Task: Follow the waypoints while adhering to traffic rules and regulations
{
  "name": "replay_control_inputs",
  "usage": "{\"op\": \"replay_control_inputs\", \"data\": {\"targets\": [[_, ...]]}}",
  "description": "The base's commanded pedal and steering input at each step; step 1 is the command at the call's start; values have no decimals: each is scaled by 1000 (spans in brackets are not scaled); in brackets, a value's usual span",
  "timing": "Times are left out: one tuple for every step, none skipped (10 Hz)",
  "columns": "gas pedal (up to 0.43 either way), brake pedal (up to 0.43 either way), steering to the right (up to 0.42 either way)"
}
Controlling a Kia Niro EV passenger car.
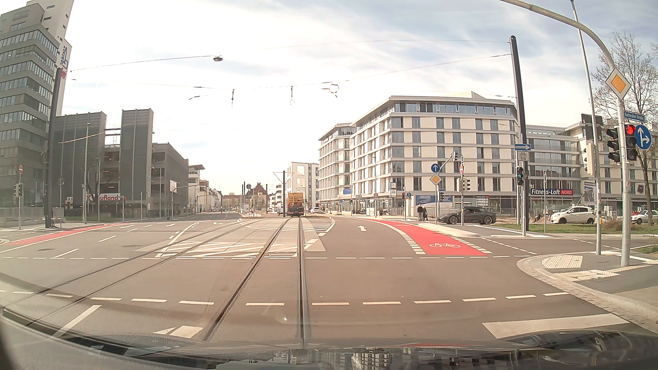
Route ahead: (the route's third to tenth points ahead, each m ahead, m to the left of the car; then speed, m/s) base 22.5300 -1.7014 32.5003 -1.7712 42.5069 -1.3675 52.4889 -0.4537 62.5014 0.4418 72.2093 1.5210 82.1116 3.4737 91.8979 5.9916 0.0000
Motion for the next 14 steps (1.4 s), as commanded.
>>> {"op": "replay_control_inputs", "data": {"targets": [[0, 201, 61], [0, 207, 61], [0, 201, 61], [0, 201, 61], [0, 201, 61], [0, 201, 61], [0, 201, 61], [0, 201, 61], [0, 201, 61], [0, 201, 61], [0, 195, 61], [0, 201, 61], [0, 195, 61], [0, 201, 61]]}}
